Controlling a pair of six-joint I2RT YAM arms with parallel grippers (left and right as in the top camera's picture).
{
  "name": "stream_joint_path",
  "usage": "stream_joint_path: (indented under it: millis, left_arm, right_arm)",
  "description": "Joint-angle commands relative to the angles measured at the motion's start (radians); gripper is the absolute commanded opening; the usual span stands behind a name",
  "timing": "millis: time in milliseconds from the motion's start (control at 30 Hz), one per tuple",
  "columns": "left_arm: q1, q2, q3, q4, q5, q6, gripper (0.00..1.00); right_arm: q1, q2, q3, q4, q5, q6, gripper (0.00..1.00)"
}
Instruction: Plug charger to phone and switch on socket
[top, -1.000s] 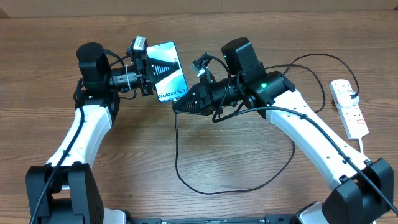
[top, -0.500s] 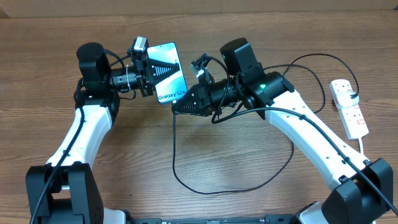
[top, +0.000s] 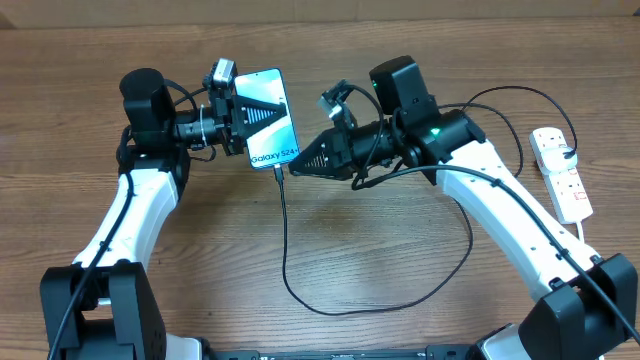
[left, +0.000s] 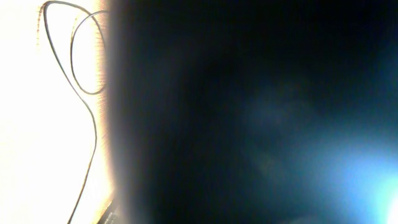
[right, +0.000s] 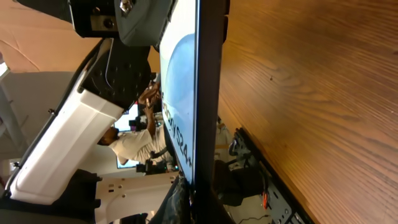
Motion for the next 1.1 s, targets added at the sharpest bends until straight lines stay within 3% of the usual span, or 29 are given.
stream_joint_path:
  millis: [0, 167, 200, 233, 267, 300, 367, 767, 1067]
  left_arm:
    - [-0.022, -0.040, 0.012, 0.004, 0.146, 0.027, 0.04]
    - [-0.022, -0.040, 0.012, 0.004, 0.150, 0.027, 0.04]
    - [-0.022, -0.040, 0.012, 0.004, 0.150, 0.027, 0.04]
    - [-0.022, -0.040, 0.012, 0.004, 0.148, 0.027, 0.04]
    - [-0.022, -0.040, 0.012, 0.004, 0.143, 0.027, 0.04]
    - [-0.022, -0.040, 0.012, 0.004, 0.139, 0.027, 0.04]
    - [-0.022, -0.040, 0.012, 0.004, 0.132, 0.027, 0.04]
    - [-0.022, -0.040, 0.012, 0.003, 0.060, -0.030, 0.04]
    - [-0.022, -0.040, 0.012, 0.003, 0.026, -0.058, 0.04]
  right_arm:
    - [-0.007, 0.002, 0.004, 0.028, 0.062, -0.019, 0.04]
    - [-0.012, 0.002, 0.004, 0.031, 0.061, -0.020, 0.04]
    - [-0.013, 0.002, 0.004, 0.028, 0.061, -0.021, 0.10]
    - [-0.013, 0.002, 0.004, 0.023, 0.058, -0.024, 0.34]
    - [-0.013, 0.002, 0.004, 0.017, 0.056, -0.029, 0.51]
    - [-0.013, 0.002, 0.004, 0.013, 0.042, -0.046, 0.59]
    - [-0.008, 0.002, 0.004, 0.004, -0.006, -0.080, 0.64]
    - [0.021, 0.002, 0.004, -0.108, -0.142, -0.230, 0.64]
    - [0.023, 0.002, 0.004, -0.074, -0.139, -0.221, 0.43]
